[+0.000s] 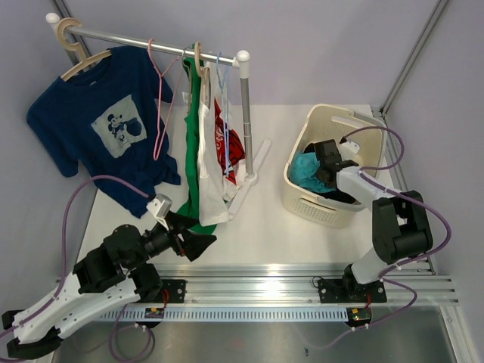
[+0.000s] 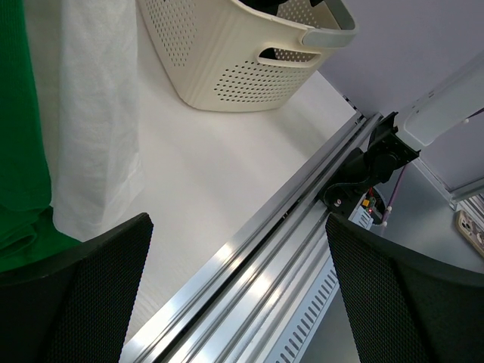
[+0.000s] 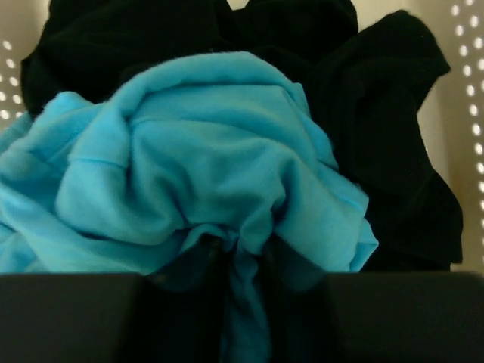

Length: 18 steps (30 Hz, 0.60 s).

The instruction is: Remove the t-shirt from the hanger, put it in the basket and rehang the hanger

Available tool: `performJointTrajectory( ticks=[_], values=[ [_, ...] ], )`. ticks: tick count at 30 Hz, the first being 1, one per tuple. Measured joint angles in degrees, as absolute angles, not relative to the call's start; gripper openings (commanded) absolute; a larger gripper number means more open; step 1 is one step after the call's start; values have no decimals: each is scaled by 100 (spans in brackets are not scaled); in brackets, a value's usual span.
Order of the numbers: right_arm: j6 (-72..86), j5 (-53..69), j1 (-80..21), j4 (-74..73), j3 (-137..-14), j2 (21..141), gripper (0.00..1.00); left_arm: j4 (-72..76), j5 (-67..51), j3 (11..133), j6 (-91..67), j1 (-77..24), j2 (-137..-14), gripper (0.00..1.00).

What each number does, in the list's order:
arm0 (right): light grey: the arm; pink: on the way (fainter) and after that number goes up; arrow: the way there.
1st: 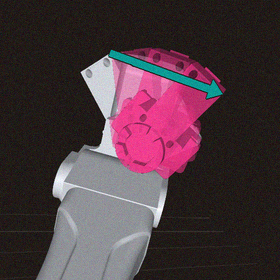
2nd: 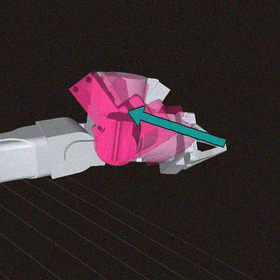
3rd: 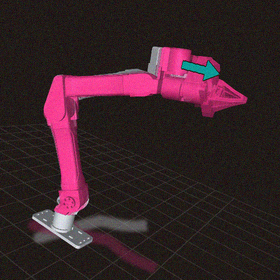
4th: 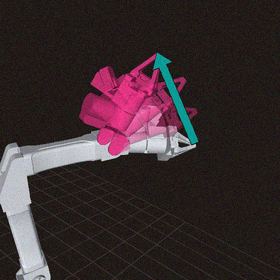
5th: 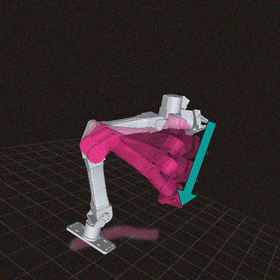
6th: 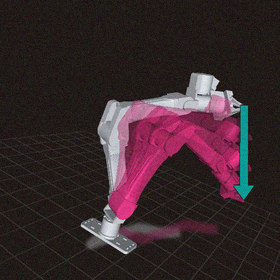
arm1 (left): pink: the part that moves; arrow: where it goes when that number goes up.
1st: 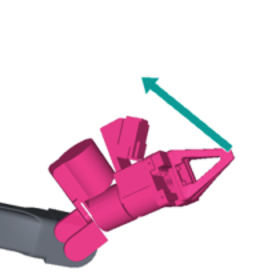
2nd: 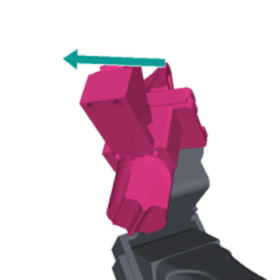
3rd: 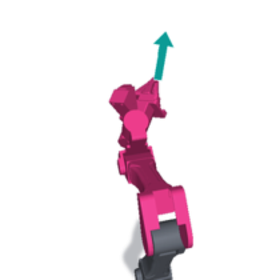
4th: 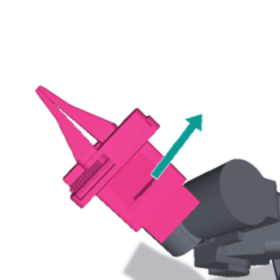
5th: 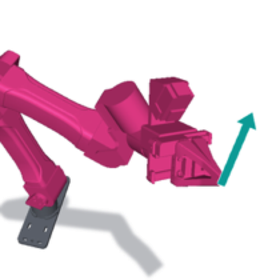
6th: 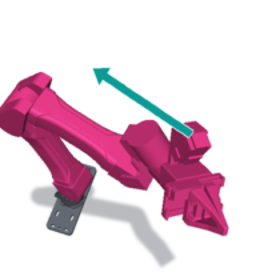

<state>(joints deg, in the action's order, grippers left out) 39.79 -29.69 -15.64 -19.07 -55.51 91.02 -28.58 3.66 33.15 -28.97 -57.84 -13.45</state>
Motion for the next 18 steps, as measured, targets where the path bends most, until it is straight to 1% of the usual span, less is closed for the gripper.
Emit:
performJointTrajectory(
  ticks=[2,3,4,5,6,7,11,15,18],
  values=[
    [4152,-2652,-1367,-1894,-5614,9159,53,-2860,368,3315,-2897,-5784,-1345,99],
    [4200,-2534,-1297,-1900,-5647,9164,64,-2860,368,3315,-2897,-5784,-1345,99],
    [4248,-2423,-1251,-1918,-5682,9161,69,-2860,368,3315,-2897,-5784,-1345,99],
    [4248,-2359,-1236,-1944,-5708,9155,78,-2860,368,3315,-2897,-5784,-1345,99],
    [4228,-2298,-1234,-1968,-5730,9139,96,-2860,368,3315,-2897,-5784,-1345,99],
    [4222,-2265,-1234,-2027,-5758,9089,99,-2860,368,3315,-2897,-5784,-1345,99],
    [4007,-2121,-1236,-2733,-6106,8567,99,-2860,373,3315,-2897,-5784,-1367,99],
    [3806,-1861,-1236,-3437,-6982,7703,100,-2875,386,3402,-2899,-5784,-1586,99],
    [3726,-1358,-1236,-3697,-7642,7006,99,-2910,388,3688,-2893,-5784,-1896,99]
  ],
)
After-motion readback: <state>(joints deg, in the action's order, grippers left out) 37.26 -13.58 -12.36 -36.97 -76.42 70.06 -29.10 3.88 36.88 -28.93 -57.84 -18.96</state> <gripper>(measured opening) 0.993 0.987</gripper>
